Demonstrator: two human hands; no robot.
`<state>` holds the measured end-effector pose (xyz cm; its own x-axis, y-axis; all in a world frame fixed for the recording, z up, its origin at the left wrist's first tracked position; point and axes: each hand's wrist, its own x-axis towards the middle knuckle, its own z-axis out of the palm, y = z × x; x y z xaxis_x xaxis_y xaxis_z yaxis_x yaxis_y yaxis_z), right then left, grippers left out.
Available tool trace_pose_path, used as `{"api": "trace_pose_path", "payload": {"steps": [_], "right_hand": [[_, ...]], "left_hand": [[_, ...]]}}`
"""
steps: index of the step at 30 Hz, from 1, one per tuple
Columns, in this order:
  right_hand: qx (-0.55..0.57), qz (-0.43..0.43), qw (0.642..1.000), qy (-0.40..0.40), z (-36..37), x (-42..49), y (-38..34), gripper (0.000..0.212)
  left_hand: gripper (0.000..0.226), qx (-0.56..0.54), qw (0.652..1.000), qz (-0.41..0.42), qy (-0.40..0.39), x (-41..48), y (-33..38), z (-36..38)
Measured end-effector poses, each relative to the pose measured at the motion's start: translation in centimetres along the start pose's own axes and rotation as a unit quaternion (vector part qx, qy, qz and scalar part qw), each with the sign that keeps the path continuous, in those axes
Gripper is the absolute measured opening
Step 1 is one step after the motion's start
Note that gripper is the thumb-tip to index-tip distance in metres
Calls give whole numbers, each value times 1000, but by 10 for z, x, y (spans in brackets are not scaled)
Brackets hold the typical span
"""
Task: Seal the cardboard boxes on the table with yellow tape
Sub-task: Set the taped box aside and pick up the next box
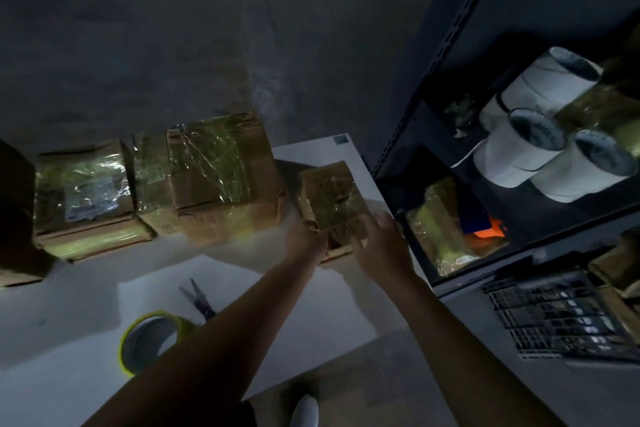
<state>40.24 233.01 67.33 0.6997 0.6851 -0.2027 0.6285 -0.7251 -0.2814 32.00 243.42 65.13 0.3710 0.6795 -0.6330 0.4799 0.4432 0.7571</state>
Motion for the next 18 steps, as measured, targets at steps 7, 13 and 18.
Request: {"api": "trace_pose_path", "payload": {"steps": [7,13,18], "right_hand": [[-89,-54,995,0,16,28,-18,51],[-114,-66,991,-5,6,86,-26,44],[-110,-16,994,-4,-2,107,-49,34]], "left_hand": [[24,-39,995,65,-69,10,34,-14],[28,20,990,129,-59,5,56,-28],[23,4,985,170,-35,0,85,-51]]}}
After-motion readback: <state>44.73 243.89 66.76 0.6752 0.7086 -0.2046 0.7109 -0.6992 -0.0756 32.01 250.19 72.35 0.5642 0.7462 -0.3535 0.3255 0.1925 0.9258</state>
